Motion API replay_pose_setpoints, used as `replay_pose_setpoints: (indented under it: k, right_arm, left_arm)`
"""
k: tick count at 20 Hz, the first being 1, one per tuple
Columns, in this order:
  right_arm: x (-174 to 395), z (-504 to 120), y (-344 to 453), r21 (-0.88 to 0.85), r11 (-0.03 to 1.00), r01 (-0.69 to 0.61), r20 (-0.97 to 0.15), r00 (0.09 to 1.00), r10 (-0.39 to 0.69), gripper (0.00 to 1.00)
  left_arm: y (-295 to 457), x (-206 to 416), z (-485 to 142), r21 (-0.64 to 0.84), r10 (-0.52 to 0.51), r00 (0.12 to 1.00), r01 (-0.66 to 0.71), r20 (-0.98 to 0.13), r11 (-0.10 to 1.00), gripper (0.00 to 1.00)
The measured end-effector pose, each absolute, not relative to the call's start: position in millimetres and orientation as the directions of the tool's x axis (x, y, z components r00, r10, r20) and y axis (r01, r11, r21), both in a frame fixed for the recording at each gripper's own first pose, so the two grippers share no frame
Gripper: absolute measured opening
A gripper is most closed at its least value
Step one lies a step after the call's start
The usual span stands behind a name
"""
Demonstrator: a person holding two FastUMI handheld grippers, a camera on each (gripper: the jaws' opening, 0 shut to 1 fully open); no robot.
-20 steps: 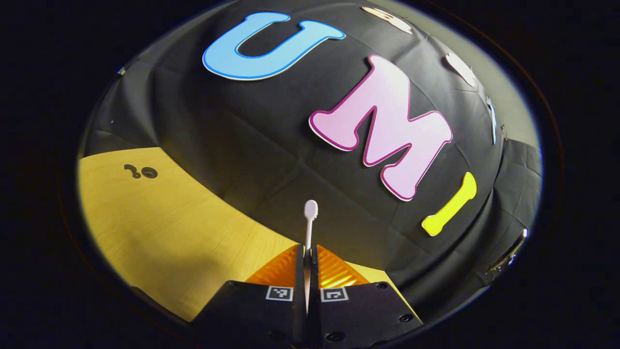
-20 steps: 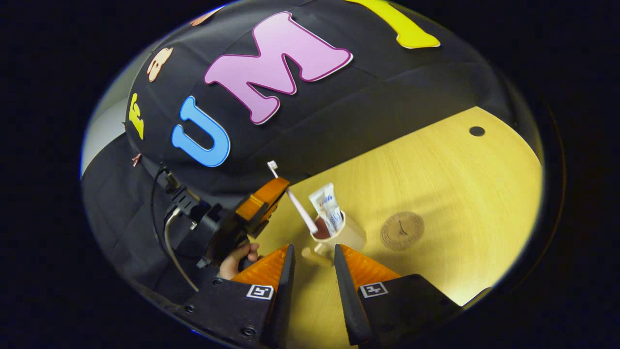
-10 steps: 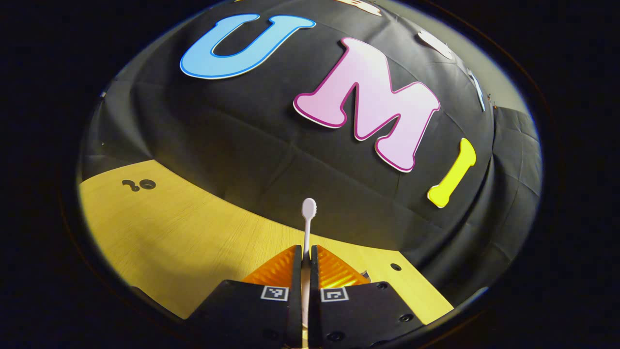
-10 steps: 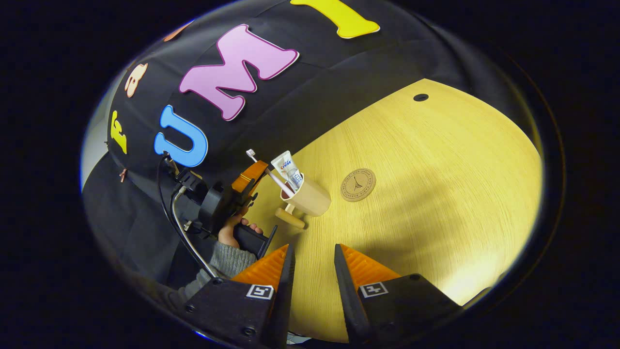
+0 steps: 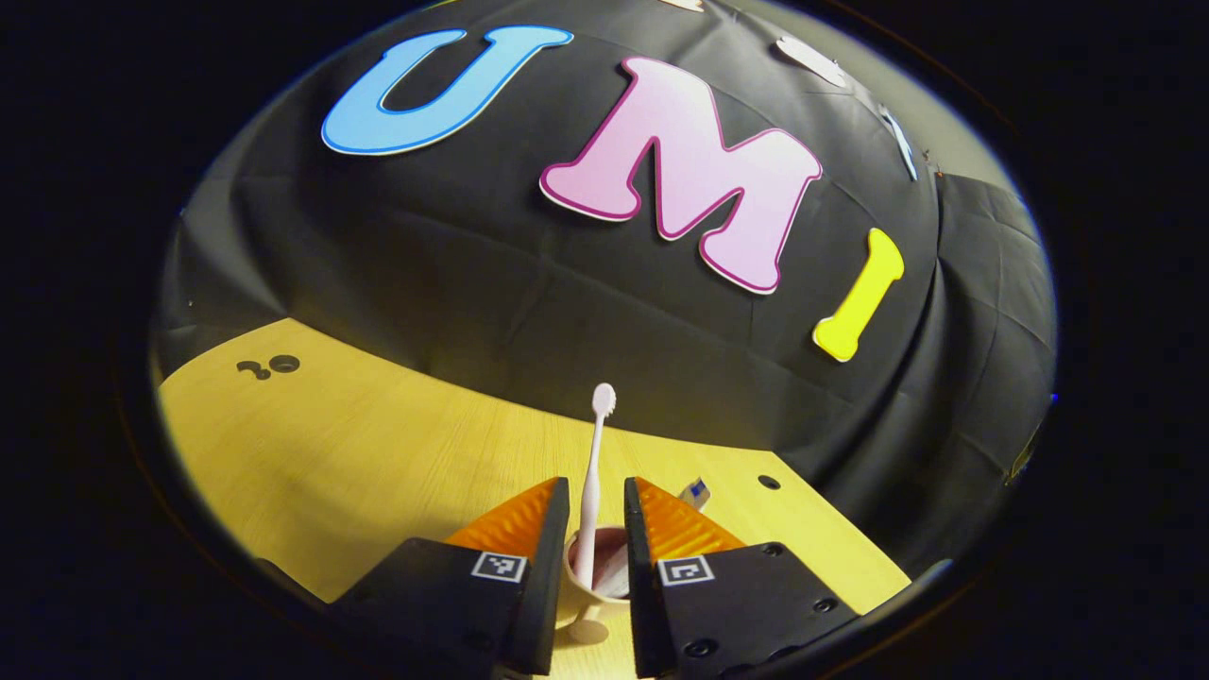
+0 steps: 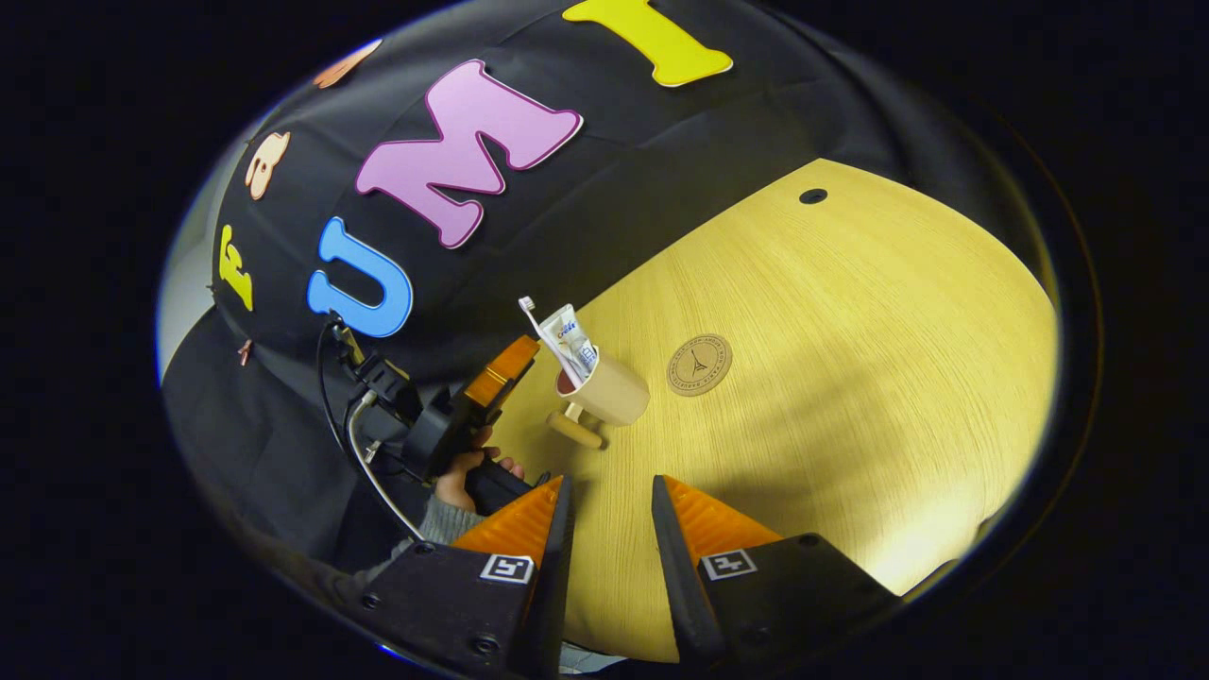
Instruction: Put the toothbrush and toothpaste on the desktop into the cup, then pick up the cup and place it on the coaster on the desktop.
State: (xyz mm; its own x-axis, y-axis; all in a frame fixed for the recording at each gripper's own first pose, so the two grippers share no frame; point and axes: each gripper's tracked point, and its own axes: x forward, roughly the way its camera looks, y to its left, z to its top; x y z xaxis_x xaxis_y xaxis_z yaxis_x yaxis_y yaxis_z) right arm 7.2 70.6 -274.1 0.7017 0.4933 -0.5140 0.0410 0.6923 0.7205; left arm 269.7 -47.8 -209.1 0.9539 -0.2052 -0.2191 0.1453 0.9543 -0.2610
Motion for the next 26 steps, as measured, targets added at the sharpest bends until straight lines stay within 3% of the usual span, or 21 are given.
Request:
replay_pose_setpoints:
  k: [1, 2, 3, 6, 7, 8, 9, 10, 11, 12, 17, 19, 20, 21, 22, 26]
  right_arm:
    - [6, -273, 70, 0.721, 0.692, 0.039, -0.512, 0.703, 0.493, 0.49]
    - [2, -272, 70, 0.72, 0.693, 0.038, -0.512, 0.703, 0.493, 0.49]
    - [1, -272, 68, 0.719, 0.694, 0.039, -0.514, 0.703, 0.492, 0.49]
    - [-6, -267, 67, 0.723, 0.689, 0.043, -0.515, 0.699, 0.496, 0.49]
    - [-10, -266, 67, 0.723, 0.69, 0.039, -0.516, 0.695, 0.501, 0.49]
    - [-13, -265, 67, 0.72, 0.693, 0.035, -0.52, 0.689, 0.505, 0.49]
    - [-16, -264, 67, 0.719, 0.694, 0.03, -0.521, 0.685, 0.51, 0.49]
    - [-19, -263, 66, 0.719, 0.694, 0.027, -0.522, 0.68, 0.515, 0.49]
    - [-22, -262, 65, 0.72, 0.693, 0.024, -0.522, 0.676, 0.52, 0.49]
    - [-24, -261, 65, 0.722, 0.692, 0.024, -0.524, 0.672, 0.523, 0.49]
    - [-28, -256, 58, 0.731, 0.681, 0.029, -0.519, 0.672, 0.529, 0.49]
    - [-30, -256, 51, 0.732, 0.681, 0.033, -0.519, 0.674, 0.525, 0.49]
    - [-31, -256, 46, 0.731, 0.682, 0.035, -0.52, 0.676, 0.522, 0.49]
    - [-31, -257, 40, 0.728, 0.684, 0.038, -0.521, 0.679, 0.517, 0.49]
    - [-30, -257, 33, 0.727, 0.685, 0.044, -0.522, 0.684, 0.51, 0.49]
    - [-28, -260, 3, 0.728, 0.68, 0.085, -0.524, 0.709, 0.472, 0.49]
  left_arm:
    - [-47, 264, -211, -0.257, -0.21, 0.951, 0.149, -0.228, 0.955, 0.37]
    - [-47, 258, -211, -0.249, -0.216, 0.947, 0.156, -0.236, 0.956, 0.29]
    - [-45, 252, -212, -0.236, -0.22, 0.944, 0.162, -0.245, 0.958, 0.4]
    - [-38, 230, -217, -0.193, -0.242, 0.924, 0.19, -0.296, 0.963, 0.49]
    - [-37, 223, -220, -0.186, -0.256, 0.912, 0.205, -0.319, 0.961, 0.6]
    - [-35, 215, -223, -0.176, -0.268, 0.898, 0.218, -0.348, 0.96, 0.54]
    - [-32, 209, -226, -0.171, -0.282, 0.882, 0.233, -0.378, 0.957, 0.55]
    - [-30, 203, -231, -0.167, -0.29, 0.862, 0.241, -0.416, 0.956, 0.69]
    - [-25, 197, -238, -0.163, -0.296, 0.839, 0.248, -0.457, 0.955, 0.7]
    - [-23, 191, -246, -0.16, -0.301, 0.808, 0.255, -0.507, 0.954, 0.65]
    - [-29, 166, -281, -0.182, -0.348, 0.6, 0.32, -0.72, 0.93, 0.74]
    - [-29, 164, -292, -0.157, -0.321, 0.533, 0.331, -0.783, 0.931, 0.77]
    - [-28, 165, -296, -0.13, -0.299, 0.51, 0.34, -0.806, 0.932, 0.79]
    - [-29, 167, -300, -0.105, -0.282, 0.495, 0.354, -0.822, 0.929, 0.89]
    - [-29, 171, -300, -0.081, -0.264, 0.487, 0.365, -0.833, 0.928, 0.82]
    - [-35, 185, -305, -0.034, -0.225, 0.468, 0.381, -0.854, 0.924, 0.84]
